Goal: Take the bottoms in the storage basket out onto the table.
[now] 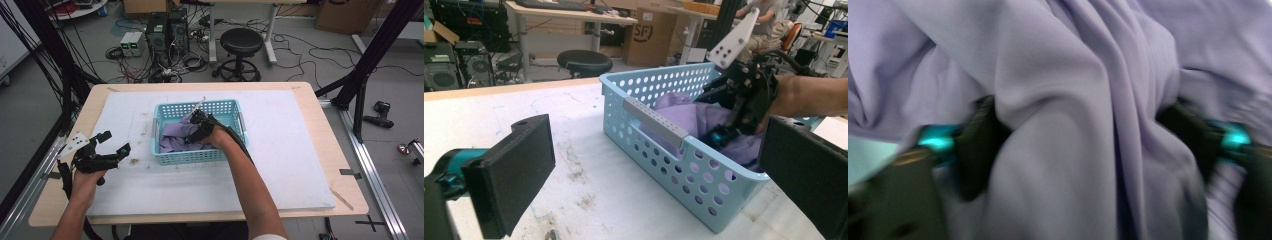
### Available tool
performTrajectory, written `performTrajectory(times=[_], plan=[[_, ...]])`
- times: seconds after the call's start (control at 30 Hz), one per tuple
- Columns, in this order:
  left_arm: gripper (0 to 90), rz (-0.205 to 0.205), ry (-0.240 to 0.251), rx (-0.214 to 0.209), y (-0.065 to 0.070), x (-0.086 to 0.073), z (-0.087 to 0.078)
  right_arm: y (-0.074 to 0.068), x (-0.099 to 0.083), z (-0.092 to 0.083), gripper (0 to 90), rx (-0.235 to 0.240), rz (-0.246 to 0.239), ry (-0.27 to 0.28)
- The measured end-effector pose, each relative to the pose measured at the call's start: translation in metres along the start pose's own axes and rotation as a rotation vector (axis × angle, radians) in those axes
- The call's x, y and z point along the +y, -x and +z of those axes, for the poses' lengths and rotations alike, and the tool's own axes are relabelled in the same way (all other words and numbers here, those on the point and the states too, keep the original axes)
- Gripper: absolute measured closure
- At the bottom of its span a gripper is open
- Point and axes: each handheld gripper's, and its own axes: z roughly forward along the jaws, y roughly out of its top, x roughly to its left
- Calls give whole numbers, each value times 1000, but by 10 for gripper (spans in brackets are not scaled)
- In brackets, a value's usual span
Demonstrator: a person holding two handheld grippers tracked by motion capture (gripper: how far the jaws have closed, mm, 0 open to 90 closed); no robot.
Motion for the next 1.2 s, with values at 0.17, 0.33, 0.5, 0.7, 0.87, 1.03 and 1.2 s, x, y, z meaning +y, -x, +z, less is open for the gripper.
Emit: performTrajectory(times=[0.17, 0.33, 0.5, 0.7, 0.87, 1.03, 1.2], plan=[[19, -2, -9, 1, -1, -2, 2, 0, 6, -9, 689, -59, 31, -45], [19, -4, -9, 8, -2, -3, -1, 9, 4, -32, 707, -15, 87, 93], [19, -7, -5, 11, -2, -3, -3, 13, 5, -69, 708, 2, 111, 294], [19, -12, -2, -1, -1, -3, -1, 14, -2, -108, 707, -21, 118, 418], [19, -14, 1, -8, 0, -2, 0, 18, -11, -138, 706, -37, 131, 521], [19, -14, -1, -23, 2, -3, 4, 20, -23, -165, 704, -39, 136, 599], [19, -16, 4, -24, 2, -3, 5, 20, -38, -197, 702, -58, 143, 691]])
